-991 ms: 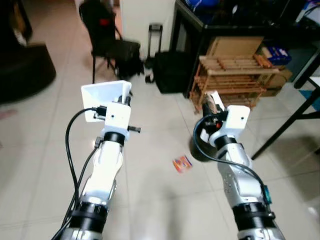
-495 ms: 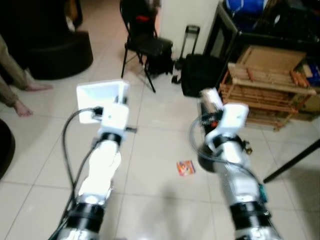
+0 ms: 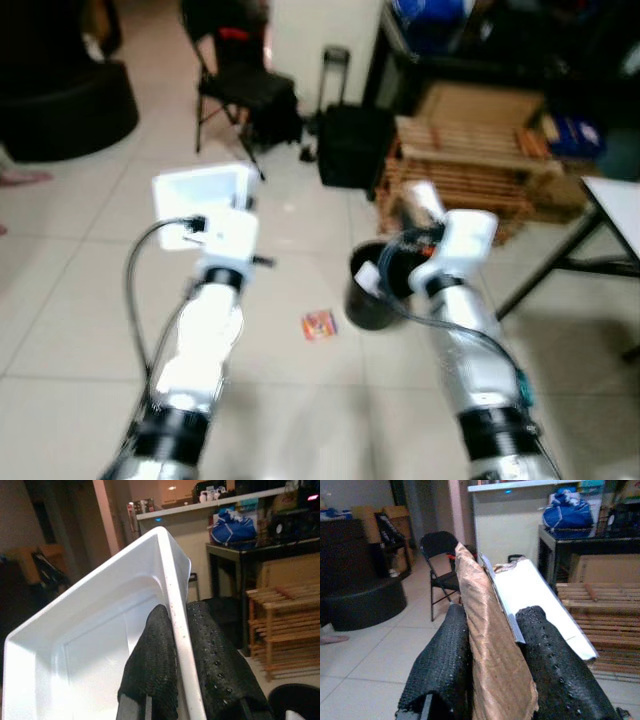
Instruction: Picking trash to rubbish bin
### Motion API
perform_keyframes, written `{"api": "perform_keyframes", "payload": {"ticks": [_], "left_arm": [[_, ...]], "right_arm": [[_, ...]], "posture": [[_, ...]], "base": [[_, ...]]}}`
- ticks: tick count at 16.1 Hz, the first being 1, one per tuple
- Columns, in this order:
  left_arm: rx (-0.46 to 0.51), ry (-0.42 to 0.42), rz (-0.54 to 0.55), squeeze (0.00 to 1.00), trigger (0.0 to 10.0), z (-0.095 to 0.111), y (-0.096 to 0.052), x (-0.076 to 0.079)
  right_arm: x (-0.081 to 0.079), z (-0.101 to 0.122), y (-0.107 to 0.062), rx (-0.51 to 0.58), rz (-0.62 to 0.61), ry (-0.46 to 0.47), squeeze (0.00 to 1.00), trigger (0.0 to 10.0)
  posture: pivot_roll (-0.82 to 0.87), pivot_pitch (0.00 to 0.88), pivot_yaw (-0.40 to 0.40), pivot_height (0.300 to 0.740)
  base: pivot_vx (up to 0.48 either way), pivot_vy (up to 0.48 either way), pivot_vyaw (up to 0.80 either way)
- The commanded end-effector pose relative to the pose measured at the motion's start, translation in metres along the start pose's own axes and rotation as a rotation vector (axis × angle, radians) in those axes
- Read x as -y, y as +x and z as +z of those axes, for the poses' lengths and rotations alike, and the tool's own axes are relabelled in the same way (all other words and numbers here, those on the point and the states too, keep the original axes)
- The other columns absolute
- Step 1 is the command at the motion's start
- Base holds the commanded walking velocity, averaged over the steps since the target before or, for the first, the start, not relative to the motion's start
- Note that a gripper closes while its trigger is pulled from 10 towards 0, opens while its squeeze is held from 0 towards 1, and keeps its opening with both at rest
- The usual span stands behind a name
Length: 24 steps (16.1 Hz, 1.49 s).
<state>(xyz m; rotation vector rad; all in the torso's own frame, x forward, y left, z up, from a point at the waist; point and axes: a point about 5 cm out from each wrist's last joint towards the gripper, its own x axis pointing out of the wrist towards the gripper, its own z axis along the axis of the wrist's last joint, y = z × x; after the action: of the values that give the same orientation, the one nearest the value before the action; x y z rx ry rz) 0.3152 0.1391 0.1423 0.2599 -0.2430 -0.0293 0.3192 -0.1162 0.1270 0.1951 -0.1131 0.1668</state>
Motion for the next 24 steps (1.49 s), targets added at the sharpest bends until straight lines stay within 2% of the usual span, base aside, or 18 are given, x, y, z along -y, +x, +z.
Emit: {"api": "perform_keyframes", "payload": {"ticks": [1,8,15,20,24], "left_arm": [[0.020,-0.011,-0.009,0.00,10.0,0.0056,0.0026,0.0054],[0.018,-0.010,-0.009,0.00,10.0,0.0052,0.0025,0.0053],[0.002,-0.068,-0.052,0.00,10.0,0.0031,0.0006,0.0129],[-0.003,-0.057,-0.052,0.00,10.0,0.0030,0.0017,0.0108],[-0.006,-0.051,-0.050,0.00,10.0,0.0028,0.0016,0.0104]], "right_arm": [[0.0094,0.0037,-0.0006,0.013,-0.027,-0.010,0.00,10.0],[0.0100,0.0036,-0.0004,0.012,-0.029,-0.010,0.00,10.0],[0.0099,0.0034,-0.0005,0.012,-0.031,-0.007,0.00,10.0],[0.0097,0.0029,-0.0004,0.009,-0.028,-0.004,0.00,10.0],[0.0091,0.0030,-0.0009,0.009,-0.026,-0.001,0.00,10.0]], "posture": [[0.03,0.036,-0.048,0.740],[0.03,0.040,-0.050,0.740],[0.03,0.041,-0.048,0.740],[0.03,0.043,-0.048,0.740],[0.03,0.045,-0.046,0.740]], "base": [[0.000,-0.480,0.00],[0.000,-0.442,0.00],[0.000,0.000,0.00],[0.000,0.000,0.00],[0.268,0.000,0.00]]}}
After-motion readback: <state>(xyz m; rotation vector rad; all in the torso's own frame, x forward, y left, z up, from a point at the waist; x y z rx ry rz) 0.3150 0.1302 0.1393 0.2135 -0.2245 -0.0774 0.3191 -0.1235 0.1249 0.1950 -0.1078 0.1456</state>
